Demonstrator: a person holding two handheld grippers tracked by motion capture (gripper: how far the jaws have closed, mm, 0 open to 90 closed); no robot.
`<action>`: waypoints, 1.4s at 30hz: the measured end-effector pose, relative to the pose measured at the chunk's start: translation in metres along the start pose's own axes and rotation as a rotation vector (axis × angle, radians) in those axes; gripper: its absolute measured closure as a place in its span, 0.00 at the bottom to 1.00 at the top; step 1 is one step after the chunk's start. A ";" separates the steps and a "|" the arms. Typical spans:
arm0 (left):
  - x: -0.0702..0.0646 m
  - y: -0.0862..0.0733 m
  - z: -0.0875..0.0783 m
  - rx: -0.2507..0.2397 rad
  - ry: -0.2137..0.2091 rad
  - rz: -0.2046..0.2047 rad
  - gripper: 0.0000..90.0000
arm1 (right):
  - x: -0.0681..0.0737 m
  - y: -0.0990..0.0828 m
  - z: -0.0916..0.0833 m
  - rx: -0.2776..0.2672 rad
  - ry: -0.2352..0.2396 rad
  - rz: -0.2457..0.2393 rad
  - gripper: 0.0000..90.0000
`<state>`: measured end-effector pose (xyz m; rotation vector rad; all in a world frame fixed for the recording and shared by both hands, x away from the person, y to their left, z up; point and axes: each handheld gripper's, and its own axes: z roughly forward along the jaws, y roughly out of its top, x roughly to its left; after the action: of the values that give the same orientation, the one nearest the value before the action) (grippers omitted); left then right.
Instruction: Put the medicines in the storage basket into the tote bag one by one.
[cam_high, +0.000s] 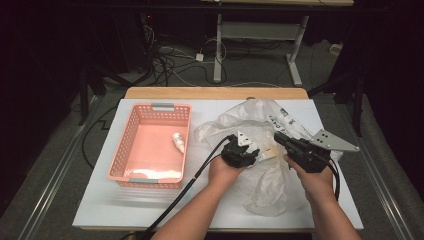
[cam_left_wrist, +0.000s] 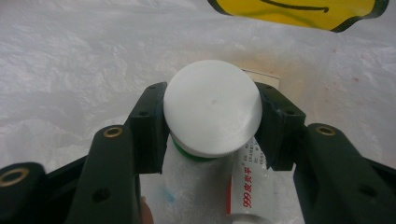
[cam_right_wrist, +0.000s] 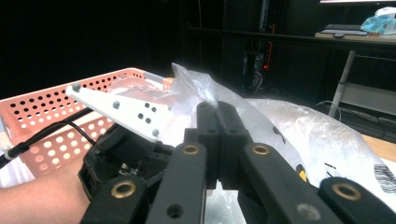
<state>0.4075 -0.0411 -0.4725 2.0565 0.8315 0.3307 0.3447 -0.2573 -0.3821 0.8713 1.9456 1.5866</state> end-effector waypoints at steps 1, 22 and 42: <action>0.000 0.000 0.001 -0.003 0.000 -0.001 0.54 | 0.000 0.000 0.000 -0.001 0.000 -0.003 1.00; -0.005 -0.001 -0.019 0.012 -0.071 -0.047 0.33 | -0.002 0.000 -0.002 -0.006 0.002 0.004 1.00; -0.011 -0.023 -0.103 0.001 -0.119 -0.027 0.04 | -0.001 0.000 -0.001 -0.001 -0.003 0.003 1.00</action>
<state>0.3373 0.0256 -0.4296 2.0427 0.7857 0.1911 0.3446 -0.2589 -0.3818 0.8762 1.9418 1.5872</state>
